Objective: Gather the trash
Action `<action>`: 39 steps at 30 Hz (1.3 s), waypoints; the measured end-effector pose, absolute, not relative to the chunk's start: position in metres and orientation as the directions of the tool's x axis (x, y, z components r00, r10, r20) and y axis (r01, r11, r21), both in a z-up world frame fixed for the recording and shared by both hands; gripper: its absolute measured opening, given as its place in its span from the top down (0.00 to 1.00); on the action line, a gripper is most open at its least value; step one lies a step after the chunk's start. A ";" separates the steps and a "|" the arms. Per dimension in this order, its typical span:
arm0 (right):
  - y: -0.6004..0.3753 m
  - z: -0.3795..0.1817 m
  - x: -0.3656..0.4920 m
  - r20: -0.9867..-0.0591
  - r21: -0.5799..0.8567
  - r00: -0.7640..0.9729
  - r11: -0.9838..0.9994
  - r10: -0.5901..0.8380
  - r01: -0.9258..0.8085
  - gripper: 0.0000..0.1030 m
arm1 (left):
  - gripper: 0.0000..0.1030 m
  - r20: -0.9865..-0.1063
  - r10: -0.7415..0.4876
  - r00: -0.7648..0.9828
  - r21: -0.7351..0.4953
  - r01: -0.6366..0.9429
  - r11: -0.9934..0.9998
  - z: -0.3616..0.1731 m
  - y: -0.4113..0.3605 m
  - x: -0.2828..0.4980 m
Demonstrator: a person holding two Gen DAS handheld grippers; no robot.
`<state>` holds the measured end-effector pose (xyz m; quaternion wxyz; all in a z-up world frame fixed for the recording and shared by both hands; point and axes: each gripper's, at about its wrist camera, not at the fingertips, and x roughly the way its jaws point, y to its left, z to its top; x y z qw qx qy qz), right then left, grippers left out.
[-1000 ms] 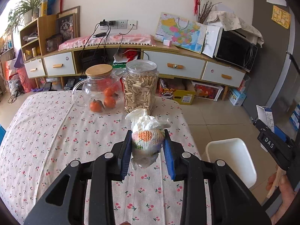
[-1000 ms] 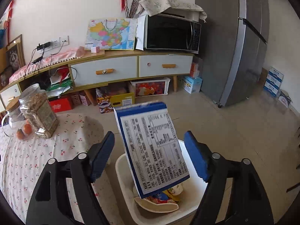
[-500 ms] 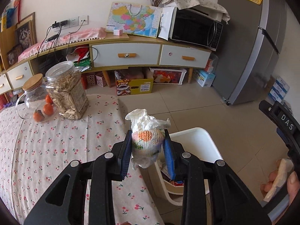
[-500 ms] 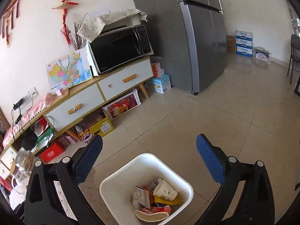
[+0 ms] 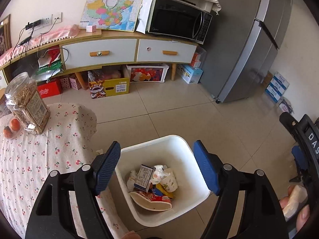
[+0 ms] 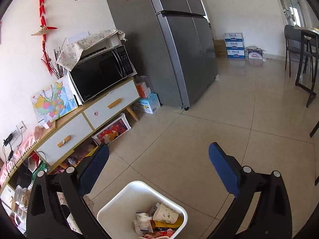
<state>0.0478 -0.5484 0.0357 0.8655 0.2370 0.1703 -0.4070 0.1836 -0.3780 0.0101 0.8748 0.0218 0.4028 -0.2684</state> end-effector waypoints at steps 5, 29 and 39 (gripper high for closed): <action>-0.510 0.058 0.048 -0.358 0.232 0.673 0.636 -0.647 0.736 0.07 | 0.20 -0.690 -0.342 0.638 -0.070 0.411 0.909 0.020 -0.328 0.166; -0.197 0.088 0.019 0.039 -0.067 0.963 0.961 -0.265 0.268 0.07 | 0.06 -0.320 0.158 0.934 0.049 -0.151 0.987 0.091 -0.007 0.078; -0.186 0.042 0.076 -0.304 0.014 0.934 0.980 -0.187 0.200 0.07 | 0.06 -0.313 0.253 0.916 0.036 -0.255 0.966 0.071 0.021 0.086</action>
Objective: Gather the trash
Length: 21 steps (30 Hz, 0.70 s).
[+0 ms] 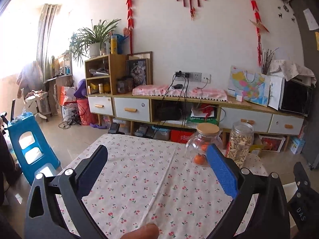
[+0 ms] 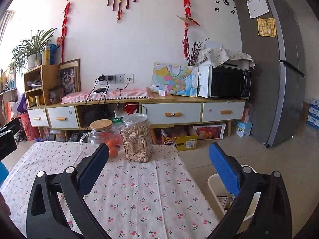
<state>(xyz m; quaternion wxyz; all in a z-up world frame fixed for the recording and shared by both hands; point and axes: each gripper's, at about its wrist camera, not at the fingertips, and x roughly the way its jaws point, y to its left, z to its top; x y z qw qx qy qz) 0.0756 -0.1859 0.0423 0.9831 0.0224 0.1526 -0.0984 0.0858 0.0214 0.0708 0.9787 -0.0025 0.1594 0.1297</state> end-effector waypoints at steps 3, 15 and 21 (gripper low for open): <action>-0.182 0.044 0.075 -0.322 0.026 0.938 0.990 -0.126 0.141 0.07 | 0.06 -0.305 0.244 0.921 0.010 -0.253 0.967 0.075 0.027 0.081; -0.181 0.045 0.077 -0.332 -0.047 0.932 0.990 -0.143 0.135 0.07 | 0.06 -0.454 0.172 0.874 0.030 -0.178 0.984 0.050 0.004 0.097; -0.190 0.041 0.083 -0.376 -0.046 0.911 0.985 -0.169 0.163 0.07 | 0.06 -0.478 0.169 0.862 0.037 -0.173 0.984 0.045 -0.002 0.100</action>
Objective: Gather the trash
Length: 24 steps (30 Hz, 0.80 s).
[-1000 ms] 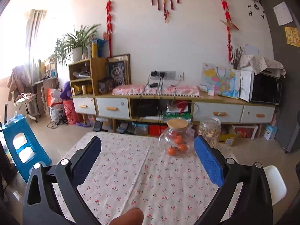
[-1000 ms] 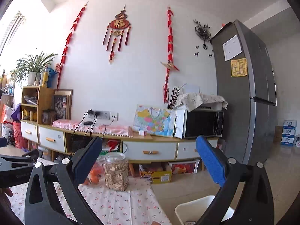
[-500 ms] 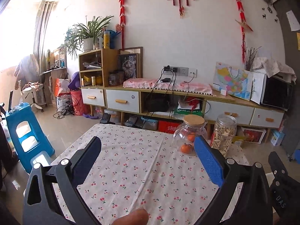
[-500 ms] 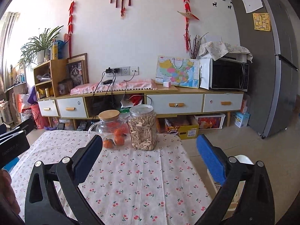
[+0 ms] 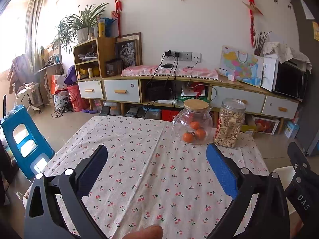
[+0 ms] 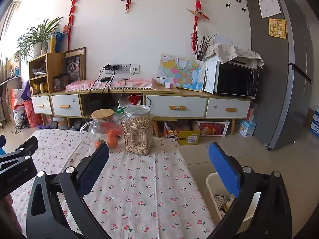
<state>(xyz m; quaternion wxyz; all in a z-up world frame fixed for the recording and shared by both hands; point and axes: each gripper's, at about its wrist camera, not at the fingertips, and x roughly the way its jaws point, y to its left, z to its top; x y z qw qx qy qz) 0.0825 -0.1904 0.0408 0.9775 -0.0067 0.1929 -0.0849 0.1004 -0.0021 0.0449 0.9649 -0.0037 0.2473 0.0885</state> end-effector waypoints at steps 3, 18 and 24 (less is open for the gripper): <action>-0.193 0.037 0.087 -0.400 -0.041 0.900 0.984 -0.176 0.174 0.07 | 0.06 -0.508 0.140 0.850 0.016 -0.153 0.988 0.041 -0.004 0.104; -0.192 0.031 0.094 -0.439 -0.054 0.880 0.983 -0.183 0.177 0.07 | 0.06 -0.572 0.091 0.815 -0.034 -0.135 0.990 0.034 -0.003 0.109; -0.197 0.030 0.092 -0.437 -0.055 0.878 0.980 -0.194 0.189 0.07 | 0.06 -0.585 0.085 0.807 -0.040 -0.134 0.990 0.033 -0.004 0.111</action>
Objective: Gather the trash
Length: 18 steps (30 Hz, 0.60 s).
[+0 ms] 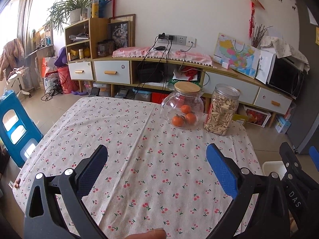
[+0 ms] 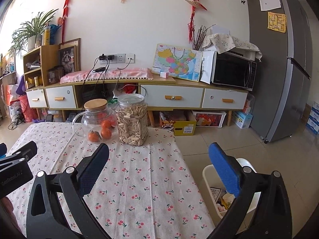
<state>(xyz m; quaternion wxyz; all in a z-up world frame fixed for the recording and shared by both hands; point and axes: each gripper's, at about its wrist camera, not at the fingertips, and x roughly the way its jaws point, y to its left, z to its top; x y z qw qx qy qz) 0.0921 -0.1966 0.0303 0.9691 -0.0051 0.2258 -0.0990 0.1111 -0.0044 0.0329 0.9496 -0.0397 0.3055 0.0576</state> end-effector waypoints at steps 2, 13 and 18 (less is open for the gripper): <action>-0.198 0.030 0.092 -0.438 -0.054 0.878 0.980 -0.195 0.191 0.07 | 0.06 -0.583 0.089 0.808 -0.033 -0.133 0.991 0.033 -0.006 0.111; -0.201 0.029 0.093 -0.447 -0.053 0.873 0.980 -0.193 0.190 0.07 | 0.06 -0.592 0.082 0.802 -0.031 -0.125 0.992 0.031 -0.009 0.113; -0.201 0.029 0.093 -0.447 -0.054 0.873 0.980 -0.194 0.190 0.07 | 0.06 -0.597 0.078 0.798 -0.031 -0.121 0.992 0.029 -0.010 0.114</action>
